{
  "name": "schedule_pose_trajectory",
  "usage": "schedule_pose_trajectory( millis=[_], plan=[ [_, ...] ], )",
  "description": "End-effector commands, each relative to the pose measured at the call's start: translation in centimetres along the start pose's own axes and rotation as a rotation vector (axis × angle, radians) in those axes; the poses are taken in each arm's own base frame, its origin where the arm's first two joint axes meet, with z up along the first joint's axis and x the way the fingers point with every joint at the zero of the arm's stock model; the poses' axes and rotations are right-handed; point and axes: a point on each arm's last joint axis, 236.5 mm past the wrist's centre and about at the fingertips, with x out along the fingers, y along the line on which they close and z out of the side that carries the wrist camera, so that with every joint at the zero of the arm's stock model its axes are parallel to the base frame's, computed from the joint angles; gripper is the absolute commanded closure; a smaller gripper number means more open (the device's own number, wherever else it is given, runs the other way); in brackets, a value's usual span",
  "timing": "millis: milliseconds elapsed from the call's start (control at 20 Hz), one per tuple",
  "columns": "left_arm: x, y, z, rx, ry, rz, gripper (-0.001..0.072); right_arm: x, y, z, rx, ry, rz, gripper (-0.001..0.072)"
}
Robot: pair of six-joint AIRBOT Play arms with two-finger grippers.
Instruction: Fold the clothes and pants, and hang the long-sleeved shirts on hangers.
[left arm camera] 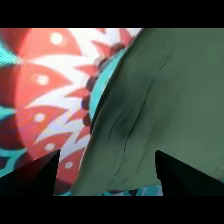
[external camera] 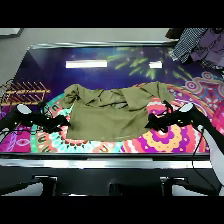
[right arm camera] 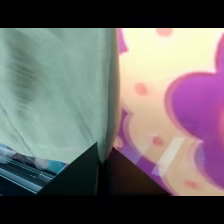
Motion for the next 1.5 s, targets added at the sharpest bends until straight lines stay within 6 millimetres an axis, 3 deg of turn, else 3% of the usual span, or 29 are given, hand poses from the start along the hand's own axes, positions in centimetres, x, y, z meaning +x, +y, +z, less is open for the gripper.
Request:
schedule_pose_trajectory(
  millis=[0,150,200,250,350,400,450,550,650,750,800,900,950,1050,1250,1350,1450],
  plan=[
    [1.9,-0.4,-0.9,0.021,0.053,0.012,0.0019,-1.9,1.8,0.0,-0.017,-0.058,0.02,0.0686],
    [3.2,-0.5,-1.6,0.017,0.098,0.015,0.0071,-2.6,2.4,-0.4,-0.015,-0.063,0.031,0.0686],
    [3.3,-0.9,-1.7,0.021,0.1,0.009,0.0329,-2.5,2.6,-0.7,-0.014,-0.049,0.039,0.0686],
    [3.3,-1.3,-1.7,0.041,0.097,-0.002,0.0688,-2.6,3.1,-0.8,-0.008,-0.043,0.058,0.0686],
    [2.2,-2.6,-0.4,0.071,0.057,-0.026,0.0688,-3.3,5.7,-0.1,-0.024,-0.079,0.154,0.0686],
    [0.6,-3.8,1.3,0.1,0.008,-0.04,0.0689,-4.4,7.2,1.0,-0.045,-0.113,0.184,0.0686],
    [-1.6,-5.6,3.2,0.141,-0.059,-0.058,0.0689,-6.1,8.9,2.4,-0.088,-0.164,0.2,0.0686],
    [-8.5,-10.7,7.7,0.257,-0.259,-0.106,0.069,-12.2,14.1,6.0,-0.228,-0.328,0.235,0.0687],
    [-17.8,-16.6,10.8,0.389,-0.494,-0.155,0.0689,-20.2,20.2,8.4,-0.367,-0.534,0.274,0.0687],
    [-27.2,-21.8,11.2,0.506,-0.712,-0.201,0.0688,-28.9,26.5,8.0,-0.498,-0.737,0.331,0.0687],
    [-31.8,-24.0,10.3,0.563,-0.813,-0.222,0.0688,-32.6,29.0,6.8,-0.566,-0.818,0.35,0.0687],
    [-39.4,-27.3,7.0,0.657,-0.985,-0.258,0.0688,-39.4,33.0,2.4,-0.691,-0.964,0.38,0.0687],
    [-42.6,-28.5,4.8,0.698,-1.059,-0.274,0.0688,-42.1,34.3,-0.4,-0.742,-1.028,0.384,0.0687],
    [-47.1,-29.6,0.1,0.738,-1.163,-0.308,0.0688,-45.6,35.4,-6.2,-0.822,-1.125,0.39,0.0687],
    [-52.5,-29.5,-8.3,0.737,-1.305,-0.353,0.0688,-48.2,34.3,-17.0,-0.919,-1.213,0.317,0.0686],
    [-54.2,-28.4,-10.7,0.703,-1.363,-0.339,0.0688,-49.7,32.8,-19.8,-0.863,-1.286,0.285,0.0686],
    [-54.5,-27.2,-11.8,0.649,-1.37,-0.319,0.0688,-51.3,31.4,-20.9,-0.777,-1.361,0.271,0.0686]
  ],
)
